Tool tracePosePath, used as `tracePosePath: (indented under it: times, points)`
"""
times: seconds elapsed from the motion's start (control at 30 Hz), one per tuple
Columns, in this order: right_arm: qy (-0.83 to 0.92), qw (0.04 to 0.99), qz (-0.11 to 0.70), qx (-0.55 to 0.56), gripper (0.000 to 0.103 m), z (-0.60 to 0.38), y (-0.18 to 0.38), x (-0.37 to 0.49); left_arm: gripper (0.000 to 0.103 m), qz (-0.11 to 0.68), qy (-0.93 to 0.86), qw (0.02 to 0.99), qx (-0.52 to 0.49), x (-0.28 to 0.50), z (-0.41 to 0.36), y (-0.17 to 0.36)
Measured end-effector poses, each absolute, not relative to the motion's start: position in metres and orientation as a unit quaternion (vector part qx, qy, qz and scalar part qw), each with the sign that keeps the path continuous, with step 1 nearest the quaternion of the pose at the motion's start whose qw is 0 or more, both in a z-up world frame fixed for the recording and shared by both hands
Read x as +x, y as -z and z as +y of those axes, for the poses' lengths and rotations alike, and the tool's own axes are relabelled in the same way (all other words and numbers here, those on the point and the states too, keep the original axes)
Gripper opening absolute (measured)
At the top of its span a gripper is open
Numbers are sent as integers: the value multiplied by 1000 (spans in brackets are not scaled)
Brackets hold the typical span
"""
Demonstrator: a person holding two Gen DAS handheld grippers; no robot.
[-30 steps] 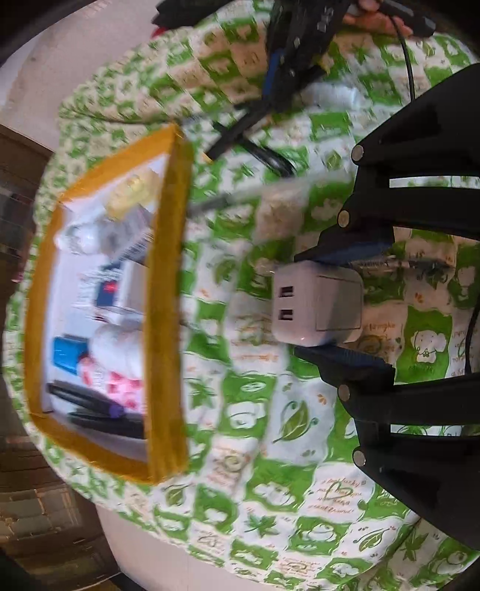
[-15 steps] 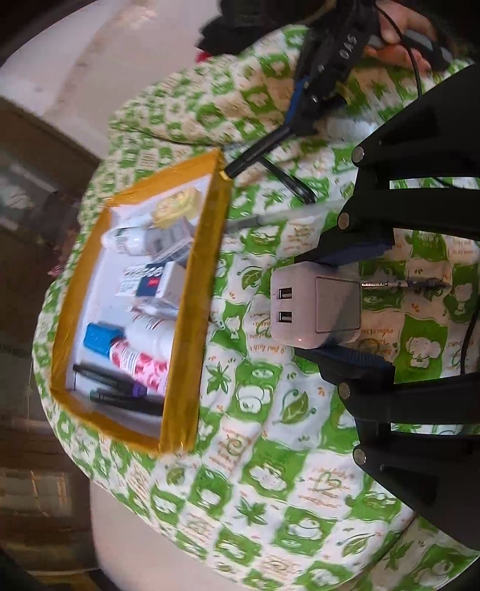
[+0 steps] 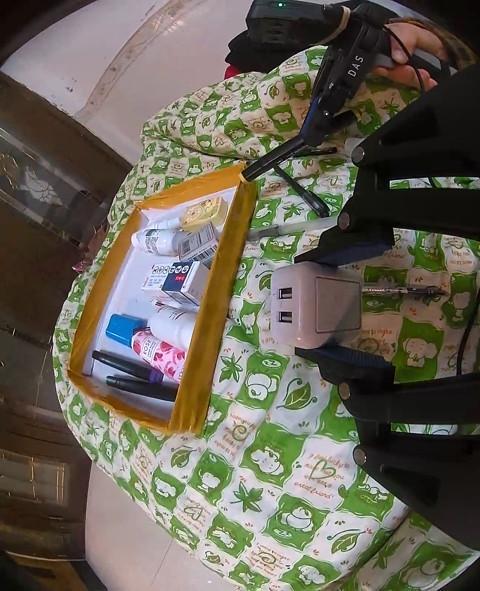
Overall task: Organize rigid objects
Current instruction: 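Carry the white charger and black marker in both grippers over the tray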
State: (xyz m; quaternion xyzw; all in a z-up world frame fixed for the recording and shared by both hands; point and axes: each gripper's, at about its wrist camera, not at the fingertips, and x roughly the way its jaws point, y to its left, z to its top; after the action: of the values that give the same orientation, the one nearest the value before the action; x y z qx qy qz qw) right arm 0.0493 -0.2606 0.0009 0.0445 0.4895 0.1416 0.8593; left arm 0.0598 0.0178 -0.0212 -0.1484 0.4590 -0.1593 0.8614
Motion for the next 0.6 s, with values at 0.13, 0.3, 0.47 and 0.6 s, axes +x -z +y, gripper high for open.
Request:
tracePosePath:
  times: [0.13, 0.3, 0.47, 0.6]
  points:
    - [-141, 860, 488, 45, 15, -261, -2, 49, 37, 453, 160, 864, -148, 58, 20, 19]
    - [-140, 865, 479, 46, 15, -261, -7, 47, 37, 449, 161, 868, -139, 59, 18, 15]
    - [-140, 868, 474, 47, 15, -260, -10, 47, 37, 441, 162, 874, -125, 62, 16, 7]
    - [-141, 869, 471, 48, 15, -260, -12, 49, 37, 432, 160, 880, -114, 65, 15, -1]
